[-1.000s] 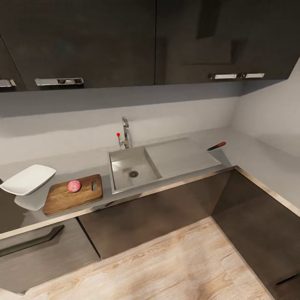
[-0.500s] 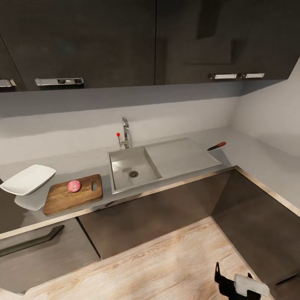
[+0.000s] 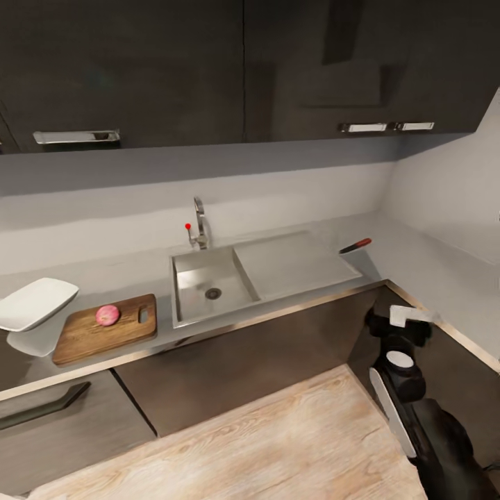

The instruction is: In the kitchen, take the Vidalia onion out of the sink, dice it on the chopping board with the paring knife, put the diced onion into the bowl on the countertop, then place both the paring knife and the chopping board into the sink.

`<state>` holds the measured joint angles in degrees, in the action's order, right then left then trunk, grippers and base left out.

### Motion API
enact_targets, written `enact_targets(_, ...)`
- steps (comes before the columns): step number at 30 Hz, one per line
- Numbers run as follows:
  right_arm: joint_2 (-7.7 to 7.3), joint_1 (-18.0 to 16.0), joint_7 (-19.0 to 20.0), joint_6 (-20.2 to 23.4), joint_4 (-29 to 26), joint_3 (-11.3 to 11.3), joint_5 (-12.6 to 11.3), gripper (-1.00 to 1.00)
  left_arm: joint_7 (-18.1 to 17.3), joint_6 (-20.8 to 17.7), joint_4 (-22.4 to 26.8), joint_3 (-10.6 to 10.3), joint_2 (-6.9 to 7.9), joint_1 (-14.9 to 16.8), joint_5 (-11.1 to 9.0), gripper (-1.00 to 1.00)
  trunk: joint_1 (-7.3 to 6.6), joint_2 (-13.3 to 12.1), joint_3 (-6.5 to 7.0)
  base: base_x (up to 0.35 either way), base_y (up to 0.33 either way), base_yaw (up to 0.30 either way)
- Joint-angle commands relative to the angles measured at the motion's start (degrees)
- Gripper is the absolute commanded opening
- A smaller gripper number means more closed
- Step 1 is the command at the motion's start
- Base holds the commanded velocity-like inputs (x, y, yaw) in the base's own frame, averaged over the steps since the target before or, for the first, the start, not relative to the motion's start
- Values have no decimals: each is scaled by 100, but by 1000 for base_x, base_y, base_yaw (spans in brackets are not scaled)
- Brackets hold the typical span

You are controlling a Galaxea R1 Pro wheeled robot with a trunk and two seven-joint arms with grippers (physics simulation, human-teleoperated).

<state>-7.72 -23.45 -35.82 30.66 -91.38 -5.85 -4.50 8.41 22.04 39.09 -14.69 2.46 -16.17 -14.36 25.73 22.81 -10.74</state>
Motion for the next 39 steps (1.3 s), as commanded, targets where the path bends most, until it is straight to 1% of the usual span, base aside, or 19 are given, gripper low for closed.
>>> enact_targets(1, -12, -359, -56, 298, 1, -8, -46, 100, 56, 12, 11, -43, 9, 0, -32, 100, 5, 11, -11, 177, -239, 0)
enact_targets(2, -16, -1052, -56, 748, 49, 0, -38, 100, 56, 11, 11, -43, 9, 0, -32, 100, 5, 11, -11, 183, -242, 0)
enact_targets(4, -29, -1748, -56, 1080, 223, 19, -36, 100, 56, 11, 11, -43, 9, 0, -32, 100, 5, 11, -11, 185, -242, 0)
enact_targets(5, -38, -1923, -54, 1149, 294, 27, -35, 100, 56, 11, 9, -43, 9, 0, -32, 100, 5, 11, -11, 185, -243, 0)
enact_targets(6, -130, -2607, -44, 1346, 750, 56, -41, 100, 56, 11, -4, -43, 9, 0, -32, 100, 5, 11, -11, 186, -243, 0)
enact_targets(7, -200, -2934, -36, 1400, 1078, 68, -51, 100, 56, 11, -8, -43, 9, 0, -32, 100, 5, 11, -11, 187, -243, 0)
enact_targets(8, -310, -3440, 6, 1439, 1741, 80, -89, 100, 56, 11, -12, -43, 9, 0, -32, 100, 5, 11, -11, 191, -243, 0)
enact_targets(9, -342, -3603, 37, 1445, 1983, 83, -109, 100, 57, 11, -13, -43, 9, 0, -32, 100, 5, 11, -11, 194, -243, 0)
enact_targets(10, -397, -3914, 153, 1450, 2470, 86, -163, 100, 60, 13, -14, -43, 9, 0, -32, 100, 5, 11, -11, 199, -243, 0)
enact_targets(11, -450, -4192, 345, 1451, 2921, 89, -231, 100, 62, 12, -15, -43, 9, 0, -32, 100, 5, 11, -11, 202, -247, 0)
enact_targets(12, -550, -4428, 726, 1451, 3331, 90, -323, 100, 63, 12, -12, -43, 9, 0, -32, 100, 5, 11, -11, 204, -252, 0)
enact_targets(13, -613, -4518, 954, 1451, 3503, 91, -367, 100, 63, 12, -9, -43, 9, 0, -32, 100, 5, 11, -11, 204, -253, 0)
enact_targets(15, -815, -4732, 1905, 1453, 3920, 79, -474, 100, 64, 12, -3, -43, 9, 0, -32, 100, 5, 11, -11, 206, -257, 0)
enact_targets(16, -853, -4761, 2136, 1452, 3983, 77, -484, 100, 64, 11, -4, -43, 9, 0, -32, 100, 5, 11, -11, 206, -258, 0)
enact_targets(17, -912, -4804, 2563, 1452, 4085, 73, -496, 100, 64, 11, -7, -43, 9, 0, -32, 100, 5, 11, -11, 207, -259, 0)
enact_targets(22, -1185, -4867, 3776, 1365, 4449, 54, -513, 100, 64, 11, -14, -43, 9, 0, -32, 100, 5, 11, -11, 207, -260, 0)
enact_targets(26, -1324, -4872, 4571, 1114, 4799, 50, -503, 100, 64, 11, -16, -43, 9, 0, -32, 100, 5, 11, -11, 207, -261, 0)
enact_targets(30, -1379, -4872, 4913, 1001, 4907, 43, -494, 100, 64, 11, -16, -43, 9, 0, -37, 100, 5, 11, -11, 207, -261, 0)
enact_targets(39, -1383, -4856, 5045, 826, 4962, 14, -277, 100, 64, 14, -16, -43, 16, 0, -41, 100, 5, 11, -11, 109, -134, 0)
